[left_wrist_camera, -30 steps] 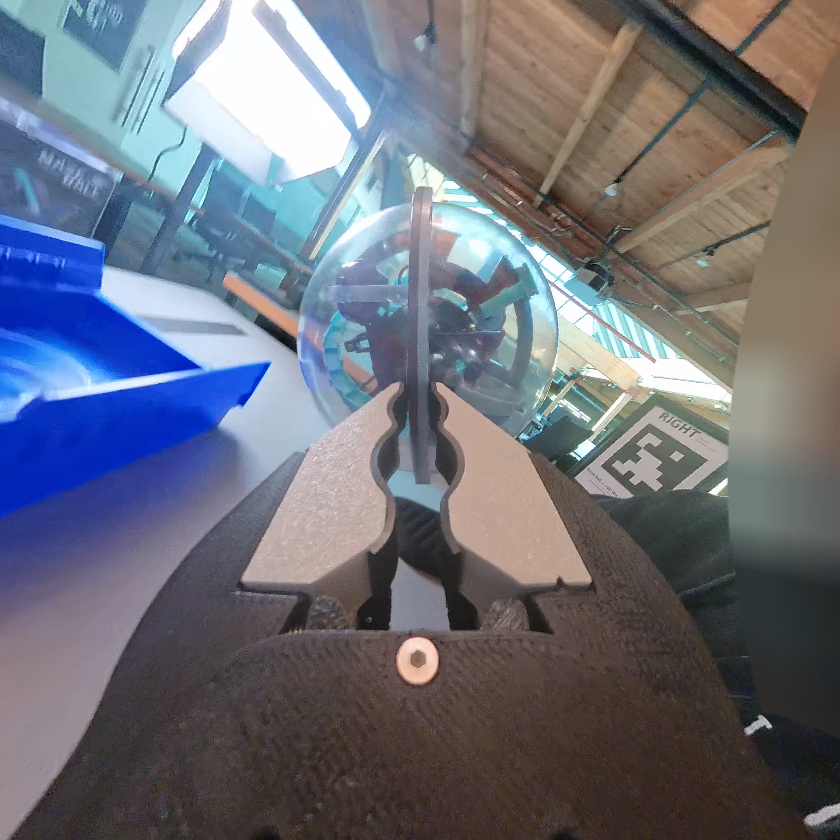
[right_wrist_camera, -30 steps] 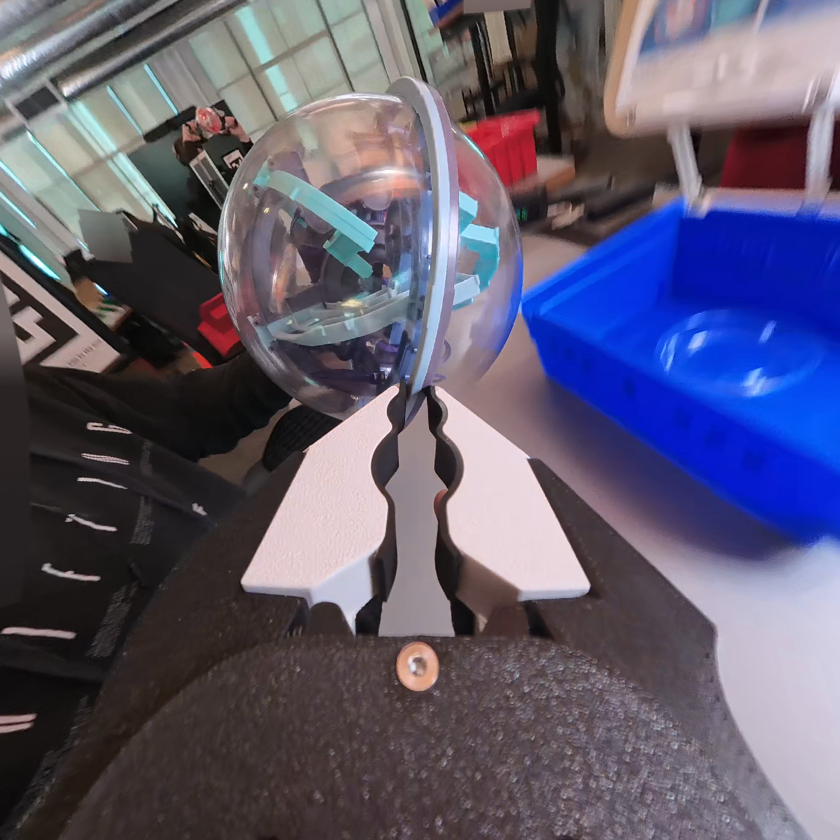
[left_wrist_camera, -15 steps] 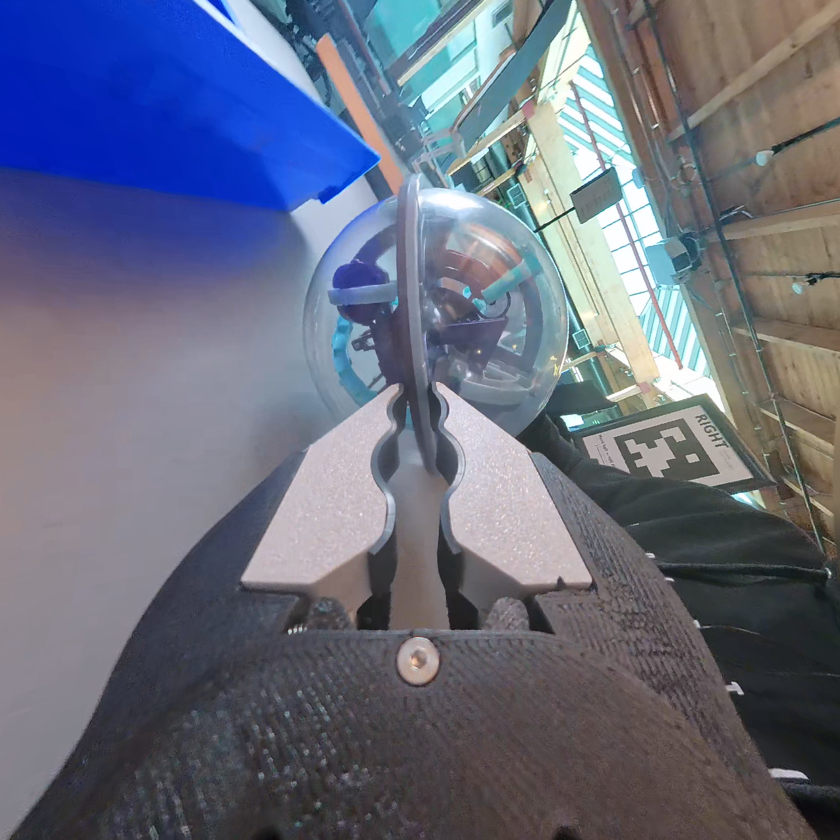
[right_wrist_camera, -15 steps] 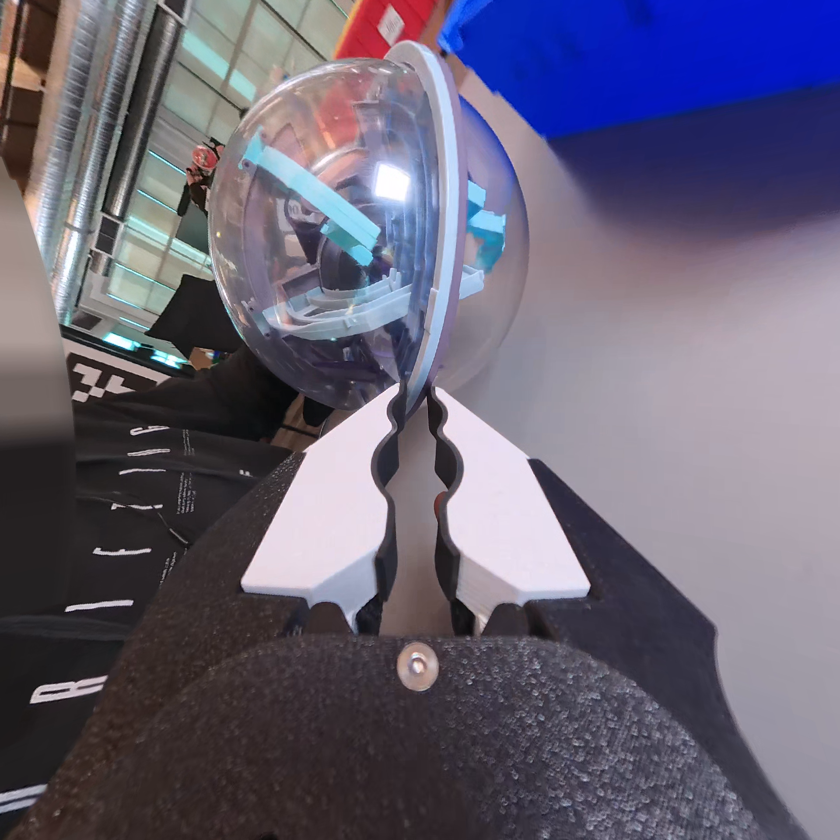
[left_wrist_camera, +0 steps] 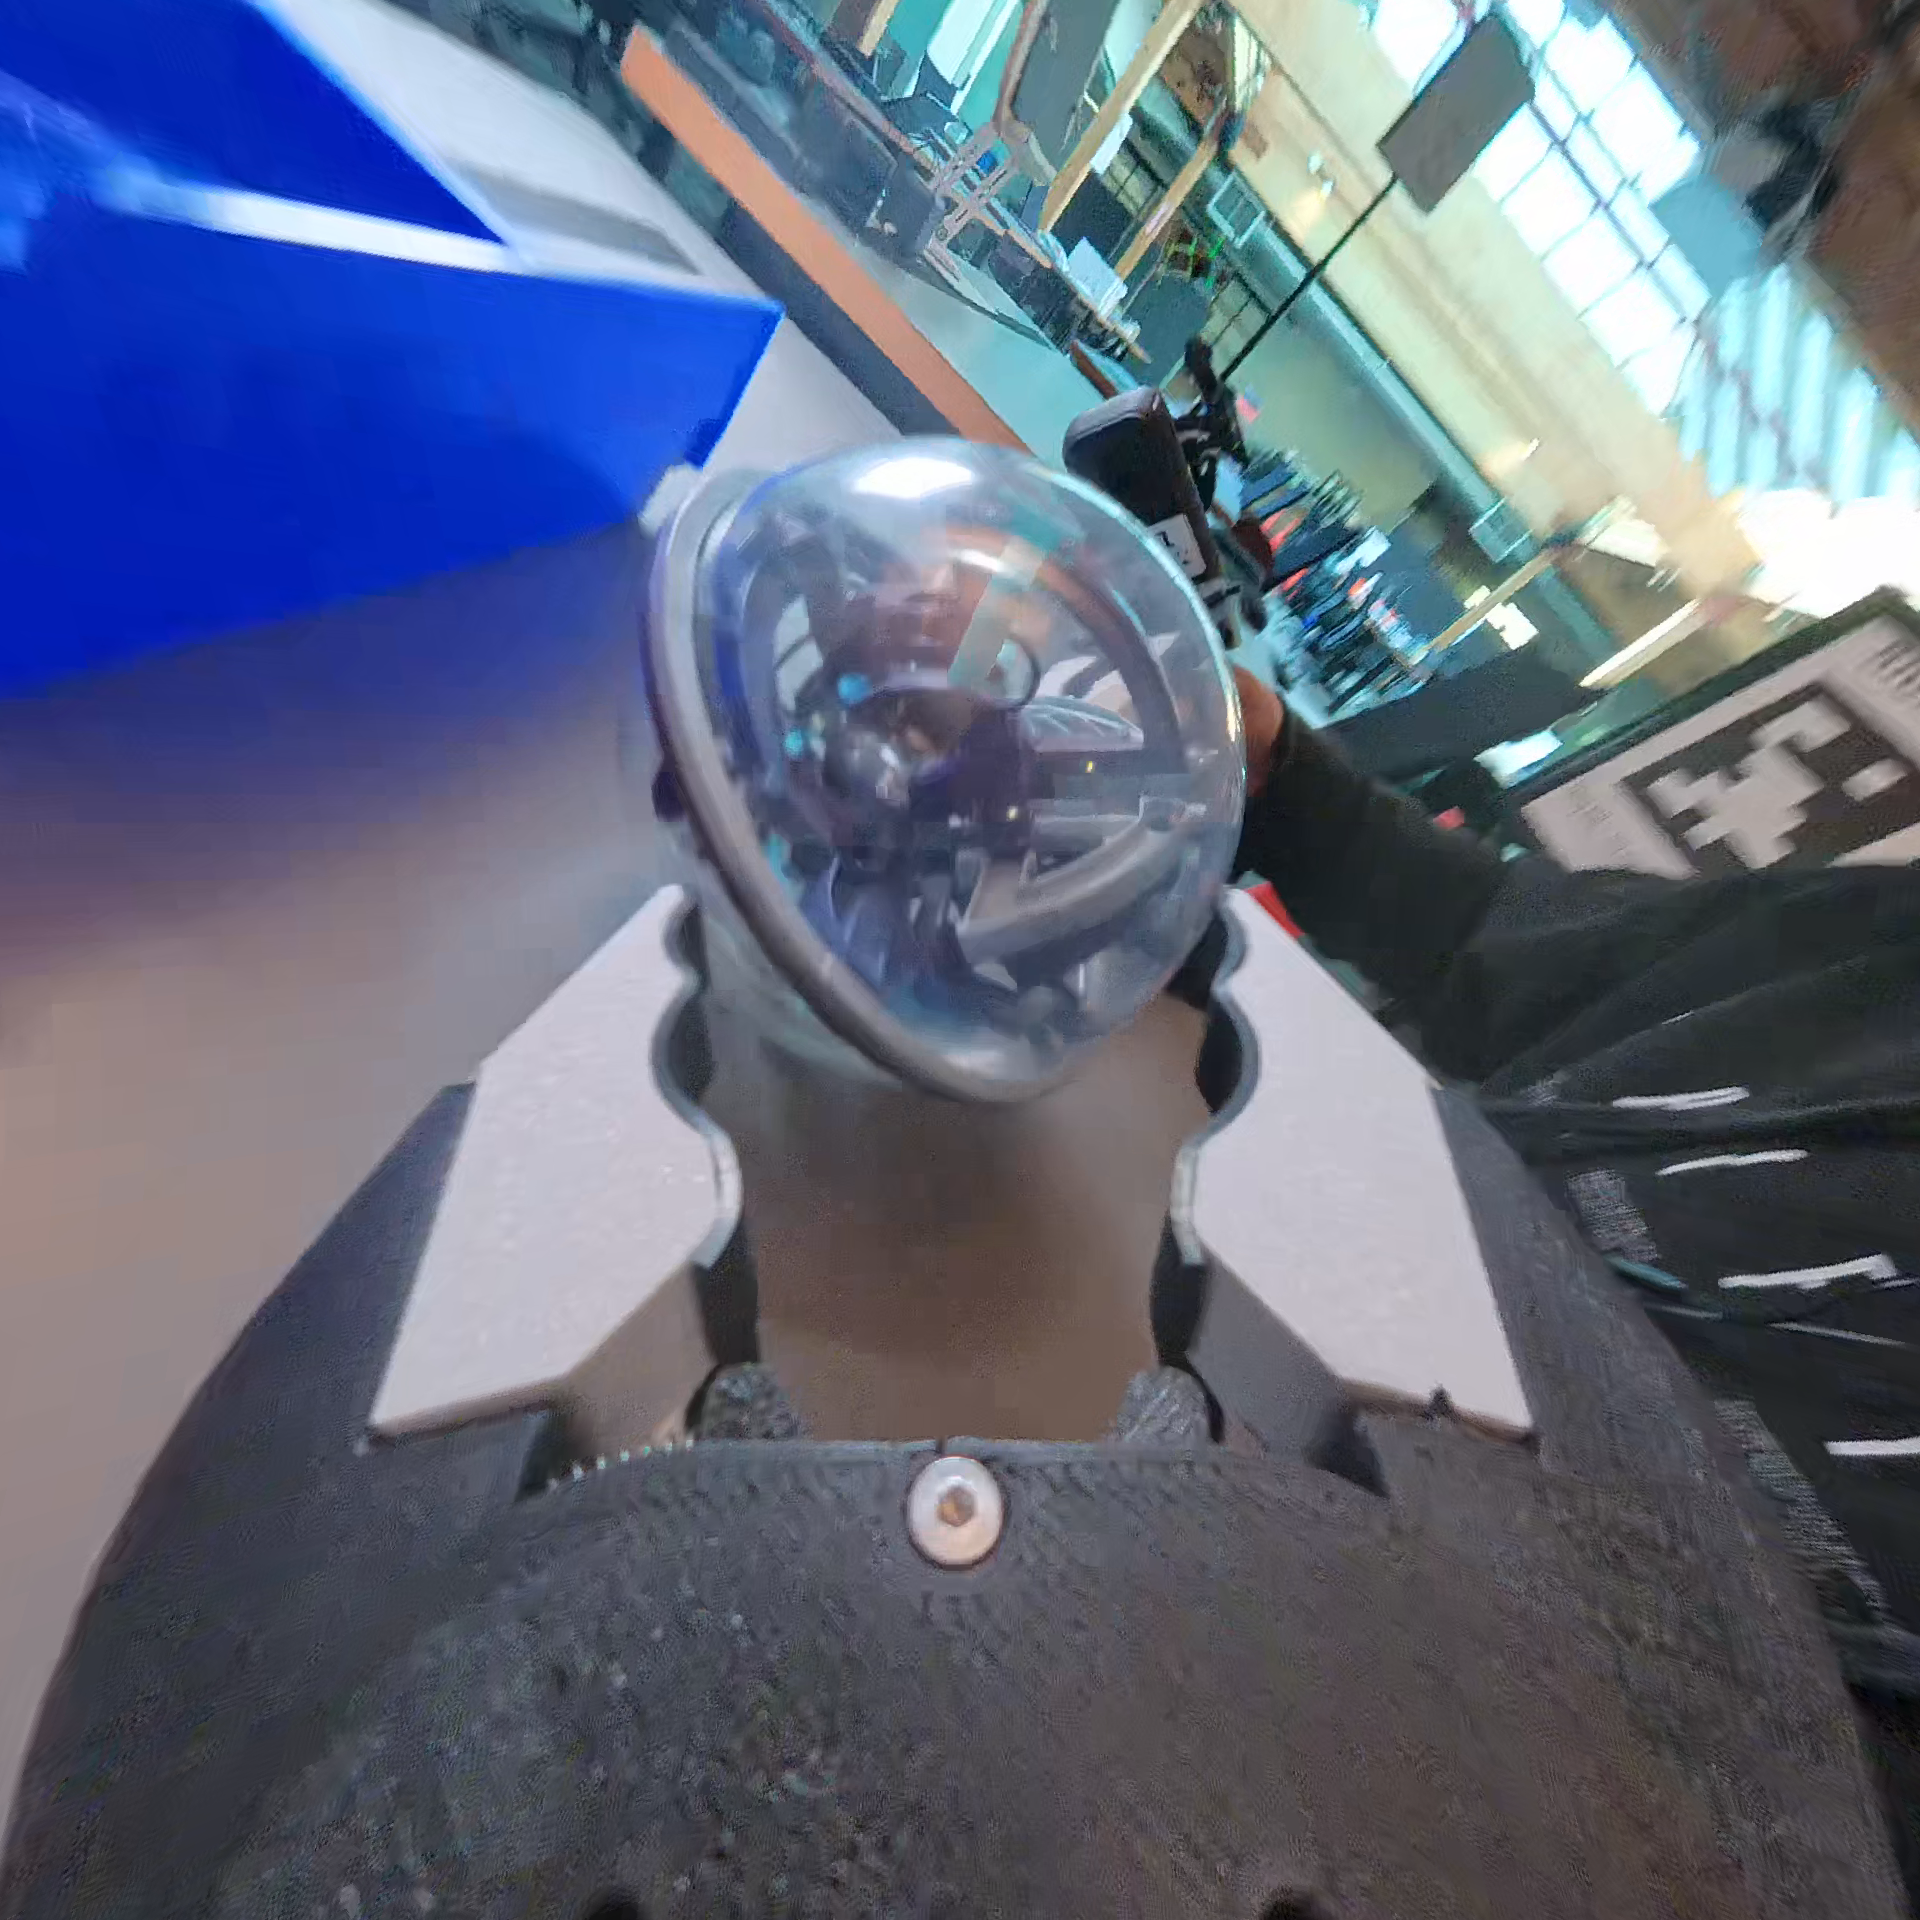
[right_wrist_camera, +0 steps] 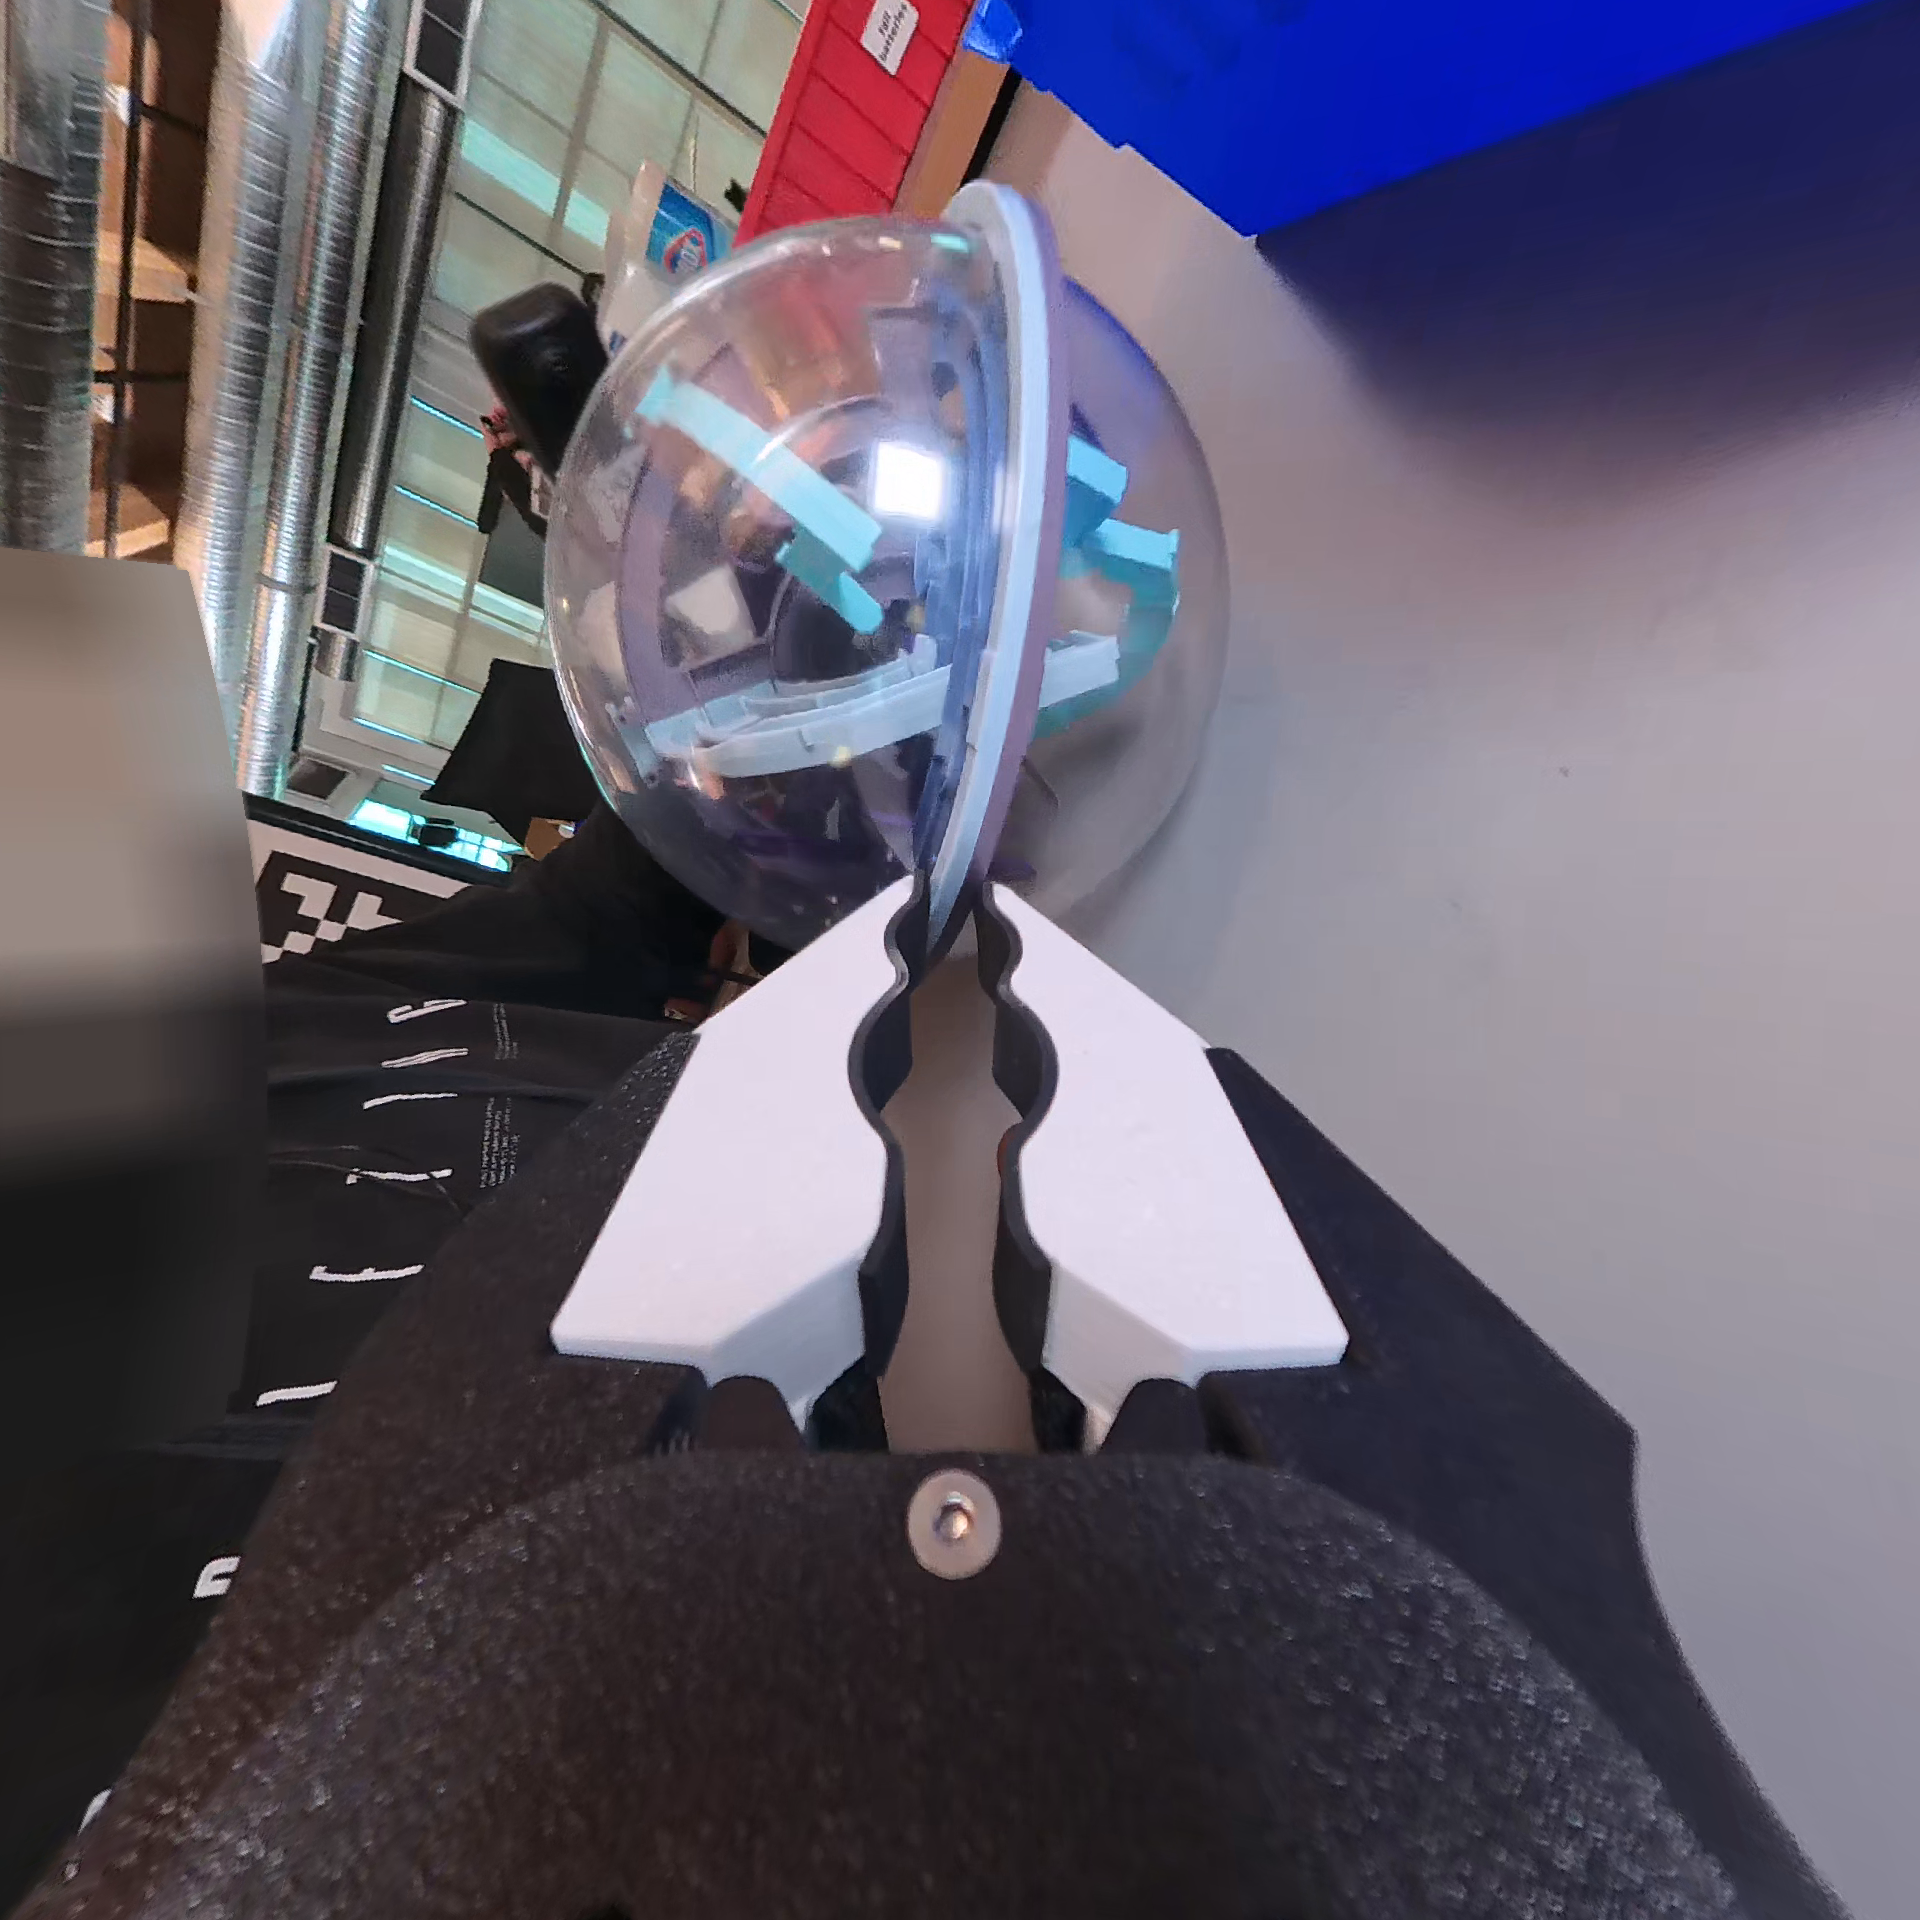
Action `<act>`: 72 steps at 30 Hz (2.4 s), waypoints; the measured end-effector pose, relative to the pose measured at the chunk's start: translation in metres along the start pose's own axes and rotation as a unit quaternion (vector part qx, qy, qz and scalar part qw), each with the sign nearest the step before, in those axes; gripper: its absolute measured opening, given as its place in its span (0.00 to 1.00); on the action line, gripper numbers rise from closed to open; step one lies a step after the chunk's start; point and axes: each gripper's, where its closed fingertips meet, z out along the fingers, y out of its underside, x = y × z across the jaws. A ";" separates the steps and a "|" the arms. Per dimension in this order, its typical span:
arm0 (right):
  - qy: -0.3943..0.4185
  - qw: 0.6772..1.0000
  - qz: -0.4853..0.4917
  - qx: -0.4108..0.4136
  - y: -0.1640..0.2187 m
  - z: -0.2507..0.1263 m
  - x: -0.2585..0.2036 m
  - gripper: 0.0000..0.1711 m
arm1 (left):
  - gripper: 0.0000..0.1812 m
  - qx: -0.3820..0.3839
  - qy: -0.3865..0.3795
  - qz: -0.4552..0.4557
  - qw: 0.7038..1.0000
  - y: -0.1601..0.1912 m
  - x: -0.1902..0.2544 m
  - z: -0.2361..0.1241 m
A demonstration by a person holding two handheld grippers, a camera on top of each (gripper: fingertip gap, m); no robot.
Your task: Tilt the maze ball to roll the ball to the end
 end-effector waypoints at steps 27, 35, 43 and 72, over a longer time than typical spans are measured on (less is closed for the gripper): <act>0.132 0.939 -0.308 0.072 -0.023 -0.009 -0.002 0.52 | 0.64 -0.111 0.017 0.179 0.977 -0.038 0.000 0.052; 0.222 0.823 -0.523 0.018 -0.014 0.013 -0.018 0.68 | 0.62 -0.099 0.035 0.153 0.983 -0.047 -0.003 0.061; 0.233 0.809 -0.540 0.008 -0.023 0.026 -0.008 0.70 | 0.53 -0.058 0.067 0.060 0.994 -0.059 -0.017 0.056; 0.188 0.821 -0.540 -0.005 -0.008 0.034 -0.005 0.70 | 0.50 -0.023 0.072 0.042 0.996 -0.052 -0.006 0.042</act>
